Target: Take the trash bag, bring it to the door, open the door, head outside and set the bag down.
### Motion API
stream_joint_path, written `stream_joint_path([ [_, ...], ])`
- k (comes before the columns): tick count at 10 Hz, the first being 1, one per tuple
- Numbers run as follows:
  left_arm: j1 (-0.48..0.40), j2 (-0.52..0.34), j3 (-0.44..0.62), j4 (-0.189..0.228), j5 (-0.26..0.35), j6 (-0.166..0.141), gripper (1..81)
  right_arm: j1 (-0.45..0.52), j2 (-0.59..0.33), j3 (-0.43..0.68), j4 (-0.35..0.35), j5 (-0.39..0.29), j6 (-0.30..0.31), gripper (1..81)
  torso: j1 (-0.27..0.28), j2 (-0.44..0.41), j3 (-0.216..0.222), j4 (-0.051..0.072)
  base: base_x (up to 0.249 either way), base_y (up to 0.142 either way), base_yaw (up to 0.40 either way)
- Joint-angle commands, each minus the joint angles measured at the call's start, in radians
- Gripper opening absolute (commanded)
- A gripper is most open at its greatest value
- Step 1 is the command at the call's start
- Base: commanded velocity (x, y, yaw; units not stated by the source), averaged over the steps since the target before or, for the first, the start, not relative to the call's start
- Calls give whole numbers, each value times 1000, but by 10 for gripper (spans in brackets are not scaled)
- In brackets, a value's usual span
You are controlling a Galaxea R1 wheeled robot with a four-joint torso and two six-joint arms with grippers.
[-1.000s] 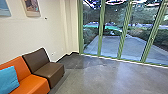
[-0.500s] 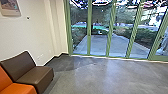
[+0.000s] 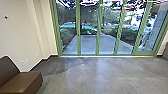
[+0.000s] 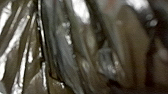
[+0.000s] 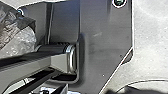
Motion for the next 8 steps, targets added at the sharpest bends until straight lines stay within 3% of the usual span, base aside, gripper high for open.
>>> stream_joint_path([
  [1,-46,-3,3,-9,90,4,10,47,-1,-3,-7,-66,-2,811,0,0,0,0,0,0,-339],
  [8,-46,-1,5,-9,87,4,10,47,1,-3,-7,-63,-2,811,0,0,0,0,0,0,-341],
])
